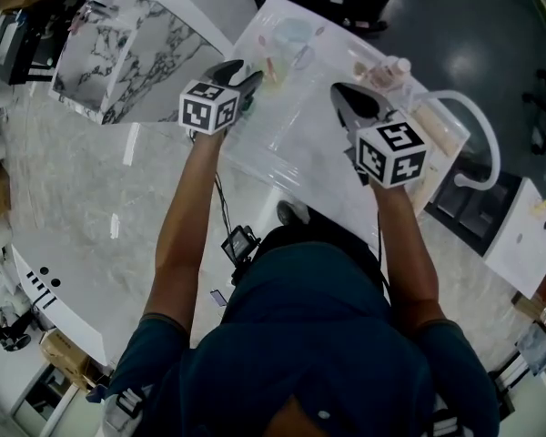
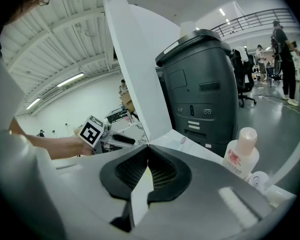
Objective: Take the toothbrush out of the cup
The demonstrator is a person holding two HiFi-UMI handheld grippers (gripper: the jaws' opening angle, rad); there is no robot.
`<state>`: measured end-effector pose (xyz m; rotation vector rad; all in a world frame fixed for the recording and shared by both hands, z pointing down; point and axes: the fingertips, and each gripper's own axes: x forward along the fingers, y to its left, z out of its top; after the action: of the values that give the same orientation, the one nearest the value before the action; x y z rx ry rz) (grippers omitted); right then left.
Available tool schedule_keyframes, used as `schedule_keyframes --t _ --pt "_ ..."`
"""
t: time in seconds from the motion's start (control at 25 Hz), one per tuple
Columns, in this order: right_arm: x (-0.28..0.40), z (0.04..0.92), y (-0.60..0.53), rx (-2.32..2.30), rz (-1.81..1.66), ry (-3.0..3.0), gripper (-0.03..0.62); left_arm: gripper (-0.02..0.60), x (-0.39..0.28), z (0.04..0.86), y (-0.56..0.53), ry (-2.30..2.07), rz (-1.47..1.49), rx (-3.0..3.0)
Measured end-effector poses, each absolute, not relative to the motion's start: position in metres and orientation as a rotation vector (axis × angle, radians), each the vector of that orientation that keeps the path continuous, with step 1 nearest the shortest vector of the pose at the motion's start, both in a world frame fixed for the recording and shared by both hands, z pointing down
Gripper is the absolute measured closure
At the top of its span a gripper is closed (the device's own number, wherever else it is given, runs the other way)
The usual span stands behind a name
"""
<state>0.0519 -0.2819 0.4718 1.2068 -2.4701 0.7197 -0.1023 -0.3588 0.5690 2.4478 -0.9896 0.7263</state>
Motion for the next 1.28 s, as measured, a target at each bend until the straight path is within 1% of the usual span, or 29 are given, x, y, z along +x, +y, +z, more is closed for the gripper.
schedule_keyframes --t 0.08,0.2,0.52,1.28 --pt "0.054 0.475 -0.283 1.206 0.727 -2.467 0.583 0.382 -0.102 0.573 -0.362 -1.000 0.738 2.440" --pt "0.057 0.480 -0.283 1.206 0.738 -2.462 0.584 0.410 -0.103 0.577 -0.363 -1.012 0.749 2.434" --pt "0.055 0.482 -0.286 1.196 0.740 -2.470 0.584 0.522 -0.107 0.575 -0.364 -1.047 0.742 2.434" --pt "0.041 0.467 -0.273 1.165 0.705 -2.498 0.584 0.523 -0.124 0.517 -0.350 -1.176 0.617 2.500"
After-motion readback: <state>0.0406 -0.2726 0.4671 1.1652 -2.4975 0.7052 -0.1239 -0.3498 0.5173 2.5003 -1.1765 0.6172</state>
